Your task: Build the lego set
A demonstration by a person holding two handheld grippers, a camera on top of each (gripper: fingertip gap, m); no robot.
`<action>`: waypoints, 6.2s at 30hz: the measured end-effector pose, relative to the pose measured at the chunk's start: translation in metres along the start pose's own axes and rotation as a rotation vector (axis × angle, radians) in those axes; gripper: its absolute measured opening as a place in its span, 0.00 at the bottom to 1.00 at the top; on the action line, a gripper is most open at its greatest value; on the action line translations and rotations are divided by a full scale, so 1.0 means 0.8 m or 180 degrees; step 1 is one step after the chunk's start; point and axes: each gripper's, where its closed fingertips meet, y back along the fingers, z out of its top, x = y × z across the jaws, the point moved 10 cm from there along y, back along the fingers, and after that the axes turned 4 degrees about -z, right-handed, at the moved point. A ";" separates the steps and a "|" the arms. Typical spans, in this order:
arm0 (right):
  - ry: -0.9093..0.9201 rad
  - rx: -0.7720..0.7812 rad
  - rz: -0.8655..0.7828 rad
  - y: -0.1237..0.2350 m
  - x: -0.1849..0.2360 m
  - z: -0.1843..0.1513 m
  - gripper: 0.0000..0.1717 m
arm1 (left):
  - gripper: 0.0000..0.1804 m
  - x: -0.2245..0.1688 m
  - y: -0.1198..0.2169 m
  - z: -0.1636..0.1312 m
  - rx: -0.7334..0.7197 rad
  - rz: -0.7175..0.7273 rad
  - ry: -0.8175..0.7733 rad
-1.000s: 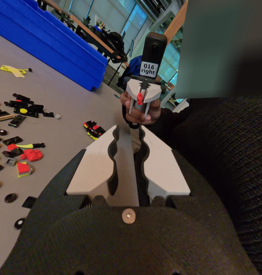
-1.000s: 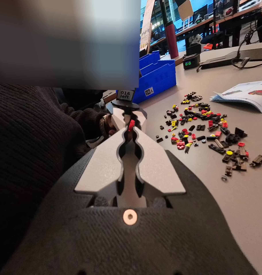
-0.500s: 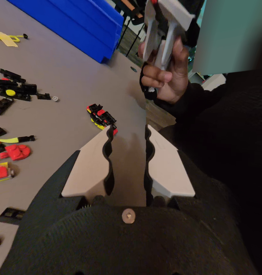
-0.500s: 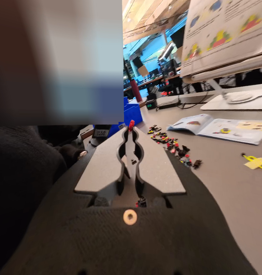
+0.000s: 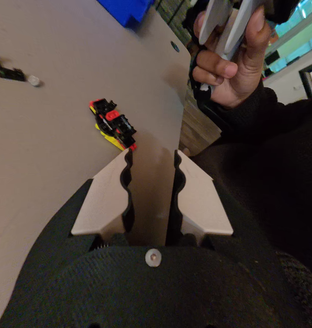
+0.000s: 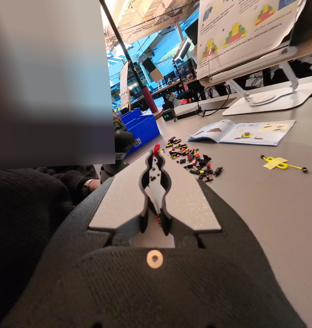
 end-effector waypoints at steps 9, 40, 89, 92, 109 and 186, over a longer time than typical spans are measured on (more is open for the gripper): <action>-0.0148 0.0122 0.0047 -0.007 -0.002 -0.007 0.02 | 0.18 -0.014 -0.005 0.003 -0.0047 -0.0127 -0.0305; -0.0825 0.0784 0.0021 -0.025 -0.025 -0.039 0.01 | 0.40 -0.011 -0.013 0.004 -0.0033 -0.0002 -0.0190; -0.0240 0.1644 0.0624 -0.054 0.010 -0.068 0.01 | 0.02 0.014 0.025 0.013 -0.0754 -0.1148 0.0804; -0.0246 0.1642 0.0627 -0.054 0.010 -0.068 0.01 | 0.01 0.015 0.025 0.013 -0.0752 -0.1165 0.0825; -0.0038 0.1345 0.0430 -0.049 0.006 -0.055 0.06 | 0.01 0.021 0.025 0.011 -0.0697 -0.1051 0.0903; 0.2562 0.2209 0.0180 -0.070 0.060 -0.099 0.10 | 0.01 0.029 0.019 -0.004 -0.0144 -0.0711 0.1143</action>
